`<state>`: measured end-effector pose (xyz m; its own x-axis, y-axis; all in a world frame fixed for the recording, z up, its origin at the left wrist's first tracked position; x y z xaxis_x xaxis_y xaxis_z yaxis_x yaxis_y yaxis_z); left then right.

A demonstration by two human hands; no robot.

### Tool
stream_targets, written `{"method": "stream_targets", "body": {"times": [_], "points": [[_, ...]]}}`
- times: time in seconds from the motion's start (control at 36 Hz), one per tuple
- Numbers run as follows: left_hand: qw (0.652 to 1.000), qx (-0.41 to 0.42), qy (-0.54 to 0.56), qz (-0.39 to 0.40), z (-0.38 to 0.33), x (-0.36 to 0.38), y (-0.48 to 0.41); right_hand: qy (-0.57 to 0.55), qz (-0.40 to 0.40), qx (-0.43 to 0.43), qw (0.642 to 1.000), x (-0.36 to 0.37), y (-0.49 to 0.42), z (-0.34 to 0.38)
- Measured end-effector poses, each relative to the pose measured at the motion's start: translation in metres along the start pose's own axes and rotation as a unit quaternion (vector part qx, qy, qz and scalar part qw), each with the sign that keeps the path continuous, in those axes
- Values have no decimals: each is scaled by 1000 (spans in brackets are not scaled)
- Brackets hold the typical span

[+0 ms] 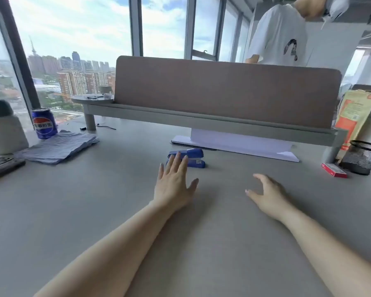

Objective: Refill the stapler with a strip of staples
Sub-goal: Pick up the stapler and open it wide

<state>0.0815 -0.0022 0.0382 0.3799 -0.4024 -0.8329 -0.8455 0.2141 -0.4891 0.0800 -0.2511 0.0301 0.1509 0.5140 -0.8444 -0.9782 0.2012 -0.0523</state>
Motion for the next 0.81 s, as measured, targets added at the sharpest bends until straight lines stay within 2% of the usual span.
{"method": "stream_targets", "body": {"times": [0.06,0.11,0.28,0.42,0.58,0.81], "points": [[998,-7,-53,-18,7,3,-18,-7,-30,-11,999,-2,-5,5],[996,1,-87,-20,11,8,-38,3,-24,-9,1000,3,-6,5],[997,-25,-65,19,28,36,-64,41,-6,-14,999,12,-14,3],[999,14,-50,-10,9,24,-50,59,6,-3,998,14,-12,2],[997,63,-44,19,-29,20,-19,69,20,-16,997,11,6,8],[997,71,-22,26,-74,10,22,41,36,-11,998,11,40,6]]}}
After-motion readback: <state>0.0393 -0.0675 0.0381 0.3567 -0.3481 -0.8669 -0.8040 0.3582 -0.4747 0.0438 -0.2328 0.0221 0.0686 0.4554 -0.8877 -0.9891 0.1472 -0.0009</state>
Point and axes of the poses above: each hand's wrist, its own y-axis away from the middle knuckle, its own x-axis out of the palm, z = x × y, the point moved 9 cm from there along -y, towards the middle knuckle, and after that the axes turned 12 degrees about x, right-handed, at the moved point
